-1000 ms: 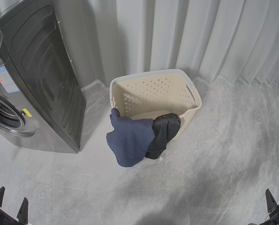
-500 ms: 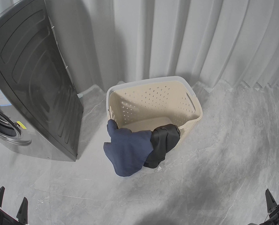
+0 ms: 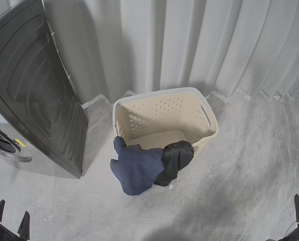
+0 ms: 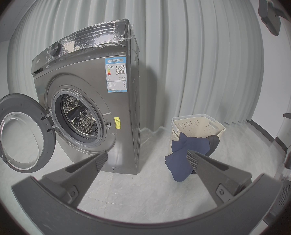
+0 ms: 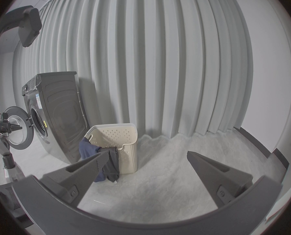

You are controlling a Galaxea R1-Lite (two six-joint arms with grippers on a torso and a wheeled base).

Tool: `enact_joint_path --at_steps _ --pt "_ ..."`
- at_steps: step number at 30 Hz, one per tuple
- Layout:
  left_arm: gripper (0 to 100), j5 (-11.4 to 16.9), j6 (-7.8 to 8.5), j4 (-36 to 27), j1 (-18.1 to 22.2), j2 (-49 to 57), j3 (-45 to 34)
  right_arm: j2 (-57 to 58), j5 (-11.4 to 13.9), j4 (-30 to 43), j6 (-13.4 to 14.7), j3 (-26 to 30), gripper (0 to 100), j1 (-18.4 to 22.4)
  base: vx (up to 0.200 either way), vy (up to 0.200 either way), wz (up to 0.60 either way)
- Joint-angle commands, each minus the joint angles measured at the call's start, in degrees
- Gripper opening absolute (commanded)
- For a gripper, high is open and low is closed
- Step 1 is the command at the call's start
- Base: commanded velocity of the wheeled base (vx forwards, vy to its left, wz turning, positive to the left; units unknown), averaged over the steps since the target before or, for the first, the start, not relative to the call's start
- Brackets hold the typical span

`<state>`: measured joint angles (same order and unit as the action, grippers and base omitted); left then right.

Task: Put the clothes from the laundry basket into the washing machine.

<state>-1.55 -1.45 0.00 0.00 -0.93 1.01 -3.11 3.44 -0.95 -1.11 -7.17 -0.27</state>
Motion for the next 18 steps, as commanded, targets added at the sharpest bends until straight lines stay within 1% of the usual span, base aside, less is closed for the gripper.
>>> enact_joint_path --at_steps 1,4,8,9,12,15,18 --pt "100 0.0 -0.04 0.0 0.0 0.6 -0.9 -6.6 0.7 0.3 -0.4 -1.0 100 -0.1 0.200 0.000 0.00" --pt "100 0.0 -0.04 0.0 0.0 0.6 -0.9 -8.2 0.6 0.0 -0.5 -1.2 100 0.1 0.200 0.000 0.00" --pt "100 0.0 -0.04 0.0 0.0 0.6 -0.9 -10.0 1.2 0.9 -0.5 -1.4 100 -0.2 0.000 0.000 0.00" --pt "100 0.0 -0.04 0.0 0.0 0.6 -0.9 -14.5 3.9 0.5 -0.3 -0.7 100 -0.2 0.000 0.000 0.00" --pt "100 0.0 -0.04 0.0 0.0 0.6 -0.9 -20.4 8.4 -0.2 0.0 -0.9 100 -0.2 0.000 0.000 0.00" --pt "100 0.0 -0.04 0.0 0.0 0.6 -0.9 -27.5 11.0 -1.5 -0.3 -2.5 100 -0.3 0.000 0.000 0.00" --pt "100 0.0 -0.04 0.0 0.0 0.6 -0.9 -34.9 11.8 -5.7 -0.4 -4.3 100 -1.9 0.000 0.000 0.00"
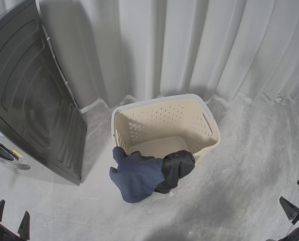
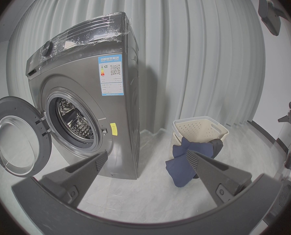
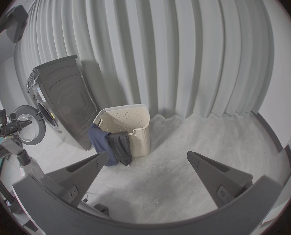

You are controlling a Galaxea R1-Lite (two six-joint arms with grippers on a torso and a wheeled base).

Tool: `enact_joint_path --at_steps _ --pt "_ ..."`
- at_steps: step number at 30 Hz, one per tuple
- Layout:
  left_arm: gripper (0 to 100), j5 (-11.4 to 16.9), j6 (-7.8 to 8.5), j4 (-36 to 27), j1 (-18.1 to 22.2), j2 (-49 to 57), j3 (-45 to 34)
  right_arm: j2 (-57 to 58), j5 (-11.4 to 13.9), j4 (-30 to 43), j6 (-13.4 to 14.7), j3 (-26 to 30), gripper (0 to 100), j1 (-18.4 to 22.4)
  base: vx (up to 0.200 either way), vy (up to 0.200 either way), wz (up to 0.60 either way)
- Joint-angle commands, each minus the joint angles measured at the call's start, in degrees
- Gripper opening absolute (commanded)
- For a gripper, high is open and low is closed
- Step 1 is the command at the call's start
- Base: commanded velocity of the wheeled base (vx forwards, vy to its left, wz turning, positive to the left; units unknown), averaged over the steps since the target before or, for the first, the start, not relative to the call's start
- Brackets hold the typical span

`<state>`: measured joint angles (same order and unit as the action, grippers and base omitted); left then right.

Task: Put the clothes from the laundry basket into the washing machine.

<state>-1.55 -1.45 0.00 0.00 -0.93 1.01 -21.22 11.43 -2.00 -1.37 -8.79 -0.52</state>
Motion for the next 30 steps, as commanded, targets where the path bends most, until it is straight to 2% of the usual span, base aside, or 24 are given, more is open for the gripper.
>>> enact_joint_path --at_steps 1,5,9,12,14,16,18,20,22,30 --pt "100 0.0 -0.04 0.0 0.0 0.6 -0.9 -20.0 3.8 -6.9 0.0 -3.7 100 -3.3 0.000 0.000 0.00" --pt "100 0.0 0.04 0.0 0.0 0.6 -0.9 -30.2 1.8 -14.9 0.5 -8.6 100 -8.7 0.000 0.000 0.00" --pt "100 0.0 -0.04 0.0 0.0 0.6 -0.9 -39.1 -1.2 -16.1 1.6 -12.7 100 -14.8 0.000 0.000 0.00" --pt "100 0.0 -0.04 0.0 0.0 0.6 -0.9 -46.3 -4.2 -17.6 5.8 -13.7 100 -20.0 0.000 0.000 0.00" --pt "100 0.0 -0.04 0.0 0.0 0.6 -0.9 -51.2 -6.9 -19.9 10.2 -14.8 100 -24.1 0.000 0.000 0.00" --pt "100 0.0 -0.13 0.0 0.0 0.6 -0.9 -56.3 -11.3 -23.5 16.7 -14.9 100 -28.7 0.000 0.000 0.00" --pt "100 0.0 -0.04 0.0 0.0 0.6 -0.9 -58.2 -13.6 -25.4 19.1 -14.7 100 -31.0 0.000 0.000 0.00" --pt "100 0.0 -0.13 0.0 0.0 0.6 -0.9 -61.0 -15.9 -26.8 20.2 -14.2 100 -32.2 0.000 0.000 0.00" --pt "100 0.0 -0.13 0.0 0.0 0.6 -0.9 -63.9 -16.9 -27.2 20.3 -14.8 100 -32.6 0.000 0.000 0.00" --pt "100 0.0 -0.22 0.0 0.0 0.6 -0.9 -70.4 -17.2 -28.1 20.9 -18.4 100 -32.9 0.000 0.000 0.00"
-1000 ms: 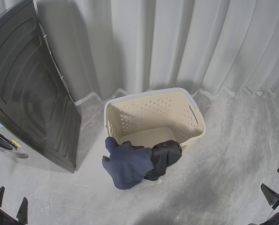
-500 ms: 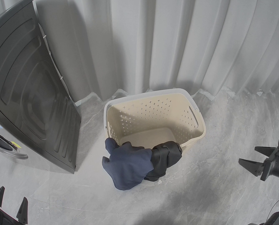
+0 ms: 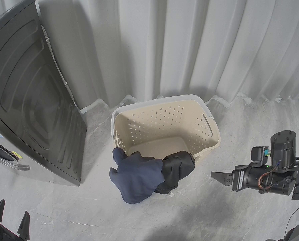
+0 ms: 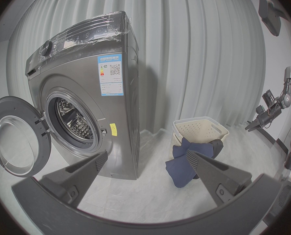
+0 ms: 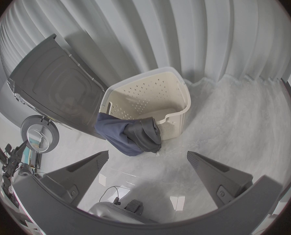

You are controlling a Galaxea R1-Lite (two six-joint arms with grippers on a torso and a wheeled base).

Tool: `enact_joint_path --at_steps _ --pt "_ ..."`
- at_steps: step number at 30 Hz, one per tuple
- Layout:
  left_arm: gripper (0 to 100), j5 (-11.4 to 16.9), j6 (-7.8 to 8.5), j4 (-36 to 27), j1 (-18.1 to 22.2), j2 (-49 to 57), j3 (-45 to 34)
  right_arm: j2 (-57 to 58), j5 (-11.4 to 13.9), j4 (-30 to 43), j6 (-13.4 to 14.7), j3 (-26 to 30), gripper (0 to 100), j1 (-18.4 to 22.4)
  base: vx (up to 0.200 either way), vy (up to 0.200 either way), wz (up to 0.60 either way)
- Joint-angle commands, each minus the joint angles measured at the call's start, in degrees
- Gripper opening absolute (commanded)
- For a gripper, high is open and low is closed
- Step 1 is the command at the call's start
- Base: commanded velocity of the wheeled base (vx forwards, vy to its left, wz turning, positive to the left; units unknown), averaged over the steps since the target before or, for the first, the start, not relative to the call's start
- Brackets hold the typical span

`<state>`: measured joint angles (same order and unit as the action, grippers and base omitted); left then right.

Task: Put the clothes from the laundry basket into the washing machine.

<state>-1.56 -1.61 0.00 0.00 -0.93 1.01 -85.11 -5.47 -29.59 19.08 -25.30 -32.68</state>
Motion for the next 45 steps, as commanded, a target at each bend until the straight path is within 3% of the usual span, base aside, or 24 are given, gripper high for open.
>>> enact_joint_path --at_steps 1,3,6,11,17,21,26,31,38,45 --pt "100 0.0 -0.06 0.0 0.0 0.6 -0.9 -6.5 -0.3 -0.5 0.4 -1.9 100 -0.7 0.000 0.000 0.00" --pt "100 0.0 -0.06 0.0 0.0 0.6 -0.9 -10.9 -1.7 -0.5 3.3 -3.7 100 -1.2 0.000 0.000 0.00" --pt "100 0.0 -0.06 0.0 0.0 0.6 -0.9 -13.3 -2.0 -0.5 5.4 -4.8 100 -3.0 0.000 0.000 0.00" --pt "100 0.0 -0.15 0.0 0.0 0.6 -0.9 -16.4 -2.2 -1.1 6.9 -6.3 100 -4.5 0.000 0.000 0.00" --pt "100 0.0 -0.15 0.0 0.0 0.6 -0.9 -20.4 -2.1 -7.6 6.3 -6.5 100 -4.0 0.000 0.000 0.00" --pt "100 0.0 -0.15 0.0 0.0 0.6 -0.9 -23.4 -2.3 -8.1 6.1 -6.5 100 -4.0 0.000 0.000 0.00" --pt "100 0.0 -0.15 0.0 0.0 0.6 -0.9 -29.3 -3.9 -8.3 6.9 -10.6 100 -3.2 0.000 0.000 0.00" --pt "100 0.0 -0.15 0.0 0.0 0.6 -0.9 -33.9 -4.0 -9.4 7.1 -12.8 100 -3.8 0.000 0.000 0.00" --pt "100 -0.1 -0.15 0.1 0.0 0.6 -0.9 -40.2 -4.1 -16.4 6.4 -15.6 100 -3.4 0.000 0.000 0.00" --pt "100 -0.1 -0.15 0.0 -0.1 0.6 -0.9 -43.4 -4.1 -17.3 6.4 -19.8 100 -3.4 0.000 0.000 0.00"
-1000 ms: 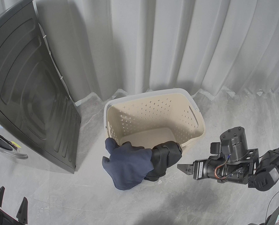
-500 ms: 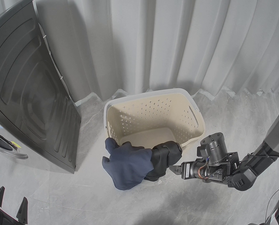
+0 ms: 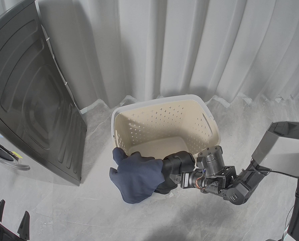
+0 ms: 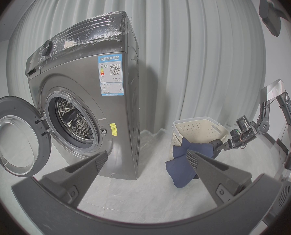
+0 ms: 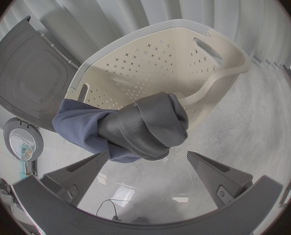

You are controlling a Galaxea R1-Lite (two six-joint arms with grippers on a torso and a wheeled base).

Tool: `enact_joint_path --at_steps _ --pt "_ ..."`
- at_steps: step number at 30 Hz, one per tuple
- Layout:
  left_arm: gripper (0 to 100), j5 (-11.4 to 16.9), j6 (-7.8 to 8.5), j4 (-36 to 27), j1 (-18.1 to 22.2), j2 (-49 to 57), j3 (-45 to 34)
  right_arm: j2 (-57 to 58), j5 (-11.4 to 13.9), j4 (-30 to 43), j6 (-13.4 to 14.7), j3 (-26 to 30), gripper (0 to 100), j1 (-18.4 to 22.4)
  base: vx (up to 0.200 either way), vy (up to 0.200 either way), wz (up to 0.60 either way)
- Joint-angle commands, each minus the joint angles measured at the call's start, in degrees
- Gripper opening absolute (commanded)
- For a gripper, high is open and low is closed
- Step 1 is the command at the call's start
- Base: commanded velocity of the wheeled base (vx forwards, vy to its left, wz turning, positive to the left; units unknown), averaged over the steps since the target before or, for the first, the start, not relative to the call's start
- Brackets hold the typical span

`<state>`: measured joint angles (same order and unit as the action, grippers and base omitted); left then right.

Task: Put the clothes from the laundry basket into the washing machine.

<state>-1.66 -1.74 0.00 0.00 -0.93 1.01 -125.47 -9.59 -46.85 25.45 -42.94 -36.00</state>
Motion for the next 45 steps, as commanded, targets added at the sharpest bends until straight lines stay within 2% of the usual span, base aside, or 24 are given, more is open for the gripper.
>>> enact_joint_path --at_steps 1,11,22,23,31,39,45 --pt "100 0.0 -0.01 0.1 0.0 0.6 -0.9 -3.5 0.0 -0.1 -0.1 -2.6 100 0.1 0.000 0.000 0.00" --pt "100 0.0 -0.28 0.1 0.0 0.6 -0.9 -6.9 0.1 -2.7 -2.3 -6.3 100 0.1 0.000 0.000 0.00" --pt "100 0.0 -0.28 0.1 -0.1 0.6 -0.9 -8.7 0.7 -4.1 -2.2 -9.8 100 0.7 0.000 0.000 0.00" --pt "100 0.0 -0.19 0.1 0.0 0.6 -0.9 -8.7 0.8 -4.7 -2.2 -9.7 0 0.6 0.000 0.000 0.00" --pt "100 0.0 -0.28 0.1 0.0 0.6 -0.9 -7.6 1.3 -6.5 -1.8 -7.7 0 -0.2 0.000 0.000 0.00" --pt "100 0.0 -0.28 0.1 0.0 0.6 -0.9 -3.2 1.4 -10.2 -1.5 -1.6 0 -3.6 0.000 0.000 0.00" --pt "100 0.0 -0.28 0.1 0.0 0.6 -0.9 0.7 1.1 -10.8 -0.1 2.4 0 -5.4 0.000 0.000 0.00"
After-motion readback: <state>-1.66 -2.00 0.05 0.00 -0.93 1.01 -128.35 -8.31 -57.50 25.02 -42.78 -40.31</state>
